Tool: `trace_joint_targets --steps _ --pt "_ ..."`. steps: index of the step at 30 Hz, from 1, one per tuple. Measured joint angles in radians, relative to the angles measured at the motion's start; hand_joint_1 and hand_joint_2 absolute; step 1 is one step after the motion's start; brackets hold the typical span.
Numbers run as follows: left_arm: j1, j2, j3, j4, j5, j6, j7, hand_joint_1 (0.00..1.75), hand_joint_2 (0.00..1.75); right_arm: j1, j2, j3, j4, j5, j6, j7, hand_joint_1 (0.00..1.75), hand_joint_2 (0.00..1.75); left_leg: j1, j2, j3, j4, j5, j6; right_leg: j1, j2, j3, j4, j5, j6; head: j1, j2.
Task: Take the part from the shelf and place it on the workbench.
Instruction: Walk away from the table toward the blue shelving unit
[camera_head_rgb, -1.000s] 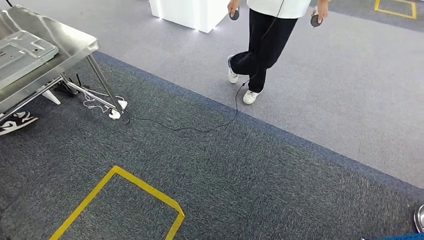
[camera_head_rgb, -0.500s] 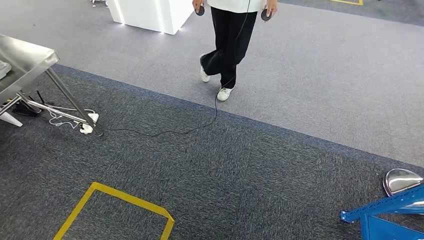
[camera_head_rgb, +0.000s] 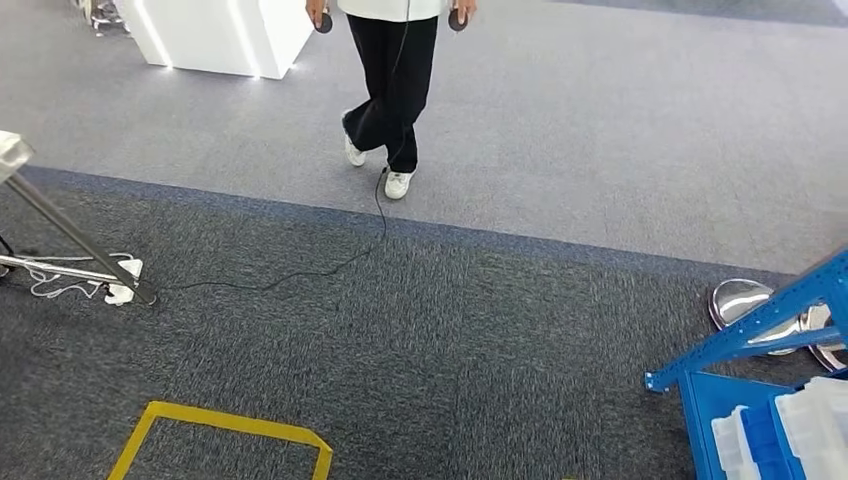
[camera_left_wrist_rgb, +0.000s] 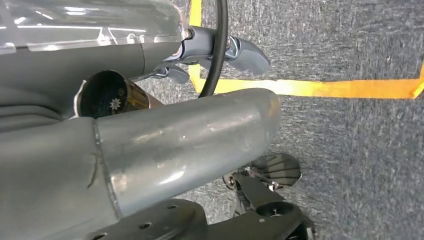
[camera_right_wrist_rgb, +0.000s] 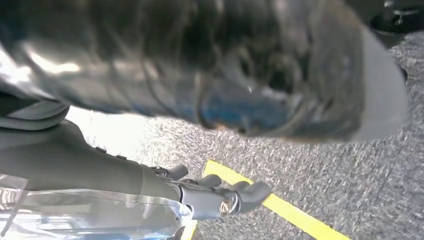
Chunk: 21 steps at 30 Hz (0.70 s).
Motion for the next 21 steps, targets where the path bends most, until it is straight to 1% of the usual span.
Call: trace_joint_targets --steps 1,2,3,4,5,6,7,8,9,10,11,12,13,14,15,16,17,18,19,20,21 --pt "0.0 0.0 0.0 0.0 0.003 -0.001 0.014 0.0 0.0 0.001 0.001 -0.002 0.0 0.0 0.0 -0.004 0.0 0.0 0.0 0.006 0.003 0.0 -0.002 -0.006 -0.003 0.012 0.001 -0.005 0.004 -0.005 0.0 0.0" --pt "0.001 0.0 -0.001 0.0 0.005 -0.003 0.029 0.0 0.0 0.003 0.002 -0.003 0.0 0.002 -0.001 -0.009 0.0 0.0 0.001 -0.003 0.005 0.004 -0.007 -0.012 -0.006 0.022 0.002 -0.01 0.008 -0.01 0.0 0.0" --pt "0.001 0.0 -0.002 0.0 0.006 -0.004 0.043 0.0 0.0 0.003 0.002 -0.005 0.0 0.003 -0.003 -0.017 0.0 0.0 0.003 -0.024 -0.001 0.022 -0.023 -0.017 -0.01 0.032 0.003 -0.014 0.012 -0.016 0.0 0.0" --pt "0.003 0.001 -0.003 0.0 0.007 -0.006 0.052 0.0 0.0 0.003 0.002 -0.006 0.0 0.005 -0.004 -0.025 0.0 0.0 0.005 -0.052 -0.016 0.06 -0.05 -0.022 -0.014 0.042 0.003 -0.018 0.016 -0.022 0.0 0.0" --pt "0.006 0.001 -0.005 0.0 0.006 -0.007 0.055 0.0 0.0 0.002 0.003 -0.007 0.0 0.007 -0.005 -0.032 0.0 0.0 0.008 -0.081 -0.042 0.119 -0.085 -0.026 -0.014 0.051 0.001 -0.019 0.018 -0.025 0.0 0.0" --pt "0.009 0.001 -0.007 0.0 0.006 -0.008 0.055 0.0 0.0 0.001 0.003 -0.007 0.0 0.008 -0.005 -0.037 0.0 0.0 0.01 -0.097 -0.074 0.189 -0.12 -0.028 -0.014 0.063 -0.002 -0.019 0.019 -0.027 0.0 0.0" --pt "0.012 0.0 -0.008 0.0 0.006 -0.009 0.053 0.0 0.0 0.0 0.003 -0.007 0.0 0.011 -0.005 -0.04 0.0 0.0 0.012 -0.103 -0.103 0.25 -0.143 -0.029 -0.014 0.075 -0.004 -0.018 0.02 -0.027 0.0 0.0" --pt "0.014 0.0 -0.009 0.0 0.006 -0.01 0.05 0.0 0.0 0.0 0.003 -0.008 0.0 0.013 -0.004 -0.042 0.0 0.0 0.013 -0.105 -0.119 0.283 -0.146 -0.031 -0.014 0.088 -0.005 -0.016 0.02 -0.027 0.0 0.0" --pt "0.014 -0.001 -0.009 0.0 0.006 -0.01 0.046 0.0 0.0 0.001 0.003 -0.008 0.0 0.016 -0.004 -0.042 0.0 0.0 0.015 -0.107 -0.117 0.276 -0.128 -0.032 -0.014 0.102 -0.005 -0.015 0.021 -0.026 0.0 0.0" --pt "0.014 -0.001 -0.009 0.0 0.006 -0.01 0.044 0.0 0.0 0.001 0.003 -0.008 0.0 0.02 -0.004 -0.041 0.0 0.0 0.018 -0.112 -0.096 0.229 -0.092 -0.032 -0.015 0.116 -0.005 -0.012 0.02 -0.025 0.0 0.0" --pt "0.014 -0.001 -0.009 0.0 0.005 -0.01 0.041 0.0 0.0 0.001 0.003 -0.008 0.0 0.027 -0.006 -0.04 0.0 0.0 0.022 -0.128 -0.065 0.158 -0.052 -0.033 -0.017 0.129 -0.006 -0.008 0.02 -0.022 0.0 0.0" --pt "0.013 -0.001 -0.01 0.0 0.005 -0.012 0.037 0.0 0.0 0.0 0.003 -0.007 0.0 0.037 -0.008 -0.037 0.0 0.0 0.024 -0.153 -0.036 0.092 -0.024 -0.033 -0.017 0.142 -0.009 -0.002 0.018 -0.018 0.0 0.0" --pt "0.012 -0.001 -0.011 0.0 0.005 -0.013 0.033 0.0 0.0 -0.001 0.003 -0.006 0.0 0.047 -0.011 -0.036 0.0 0.0 0.025 -0.174 -0.017 0.044 -0.006 -0.032 -0.018 0.154 -0.014 0.003 0.018 -0.011 0.0 0.0" --pt "0.011 -0.001 -0.012 0.0 0.006 -0.015 0.028 0.0 0.0 -0.002 0.003 -0.006 0.0 0.054 -0.012 -0.036 0.0 0.0 0.025 -0.189 -0.009 0.021 -0.002 -0.03 -0.018 0.164 -0.019 0.006 0.02 -0.004 0.0 0.0" --pt "0.008 -0.001 -0.013 0.0 0.007 -0.017 0.024 0.0 0.0 -0.001 0.003 -0.005 0.0 0.058 -0.013 -0.038 0.0 0.0 0.022 -0.191 -0.008 0.017 -0.003 -0.026 -0.019 0.175 -0.024 0.005 0.023 0.004 0.0 0.0" --pt "0.005 -0.002 -0.014 0.0 0.01 -0.018 0.022 0.0 0.0 0.0 0.003 -0.005 0.0 0.06 -0.013 -0.041 0.0 0.0 0.022 -0.18 -0.008 0.014 0.001 -0.019 -0.021 0.184 -0.027 0.002 0.027 0.012 0.0 0.0" --pt "0.002 -0.004 -0.014 0.0 0.012 -0.019 0.022 0.0 0.0 0.001 0.003 -0.005 0.0 0.062 -0.014 -0.045 0.0 0.0 0.021 -0.168 -0.006 0.01 0.005 -0.011 -0.022 0.176 -0.03 0.004 0.026 0.017 0.0 0.0" --pt "0.0 -0.005 -0.014 0.0 0.013 -0.02 0.023 0.0 0.0 0.002 0.003 -0.005 0.0 0.064 -0.016 -0.048 0.0 0.0 0.022 -0.155 -0.004 0.004 0.011 -0.001 -0.022 0.155 -0.038 0.017 0.017 0.02 0.001 0.0" --pt "0.0 -0.007 -0.015 0.0 0.013 -0.021 0.025 0.0 0.0 0.002 0.003 -0.005 0.0 0.064 -0.017 -0.051 0.0 0.0 0.023 -0.141 -0.004 -0.002 0.015 0.006 -0.021 0.125 -0.053 0.048 -0.003 0.022 0.002 0.0" --pt "0.002 -0.007 -0.016 0.0 0.012 -0.021 0.029 0.0 0.0 0.0 0.003 -0.005 0.0 0.061 -0.019 -0.055 0.0 0.0 0.021 -0.126 -0.004 -0.005 0.017 0.011 -0.02 0.091 -0.077 0.1 -0.034 0.023 0.002 0.0" --pt "0.005 -0.007 -0.018 0.0 0.011 -0.022 0.034 0.0 0.0 -0.001 0.003 -0.006 0.0 0.058 -0.021 -0.058 0.0 0.0 0.018 -0.111 -0.005 -0.006 0.017 0.014 -0.019 0.072 -0.11 0.166 -0.068 0.025 0.003 0.0"
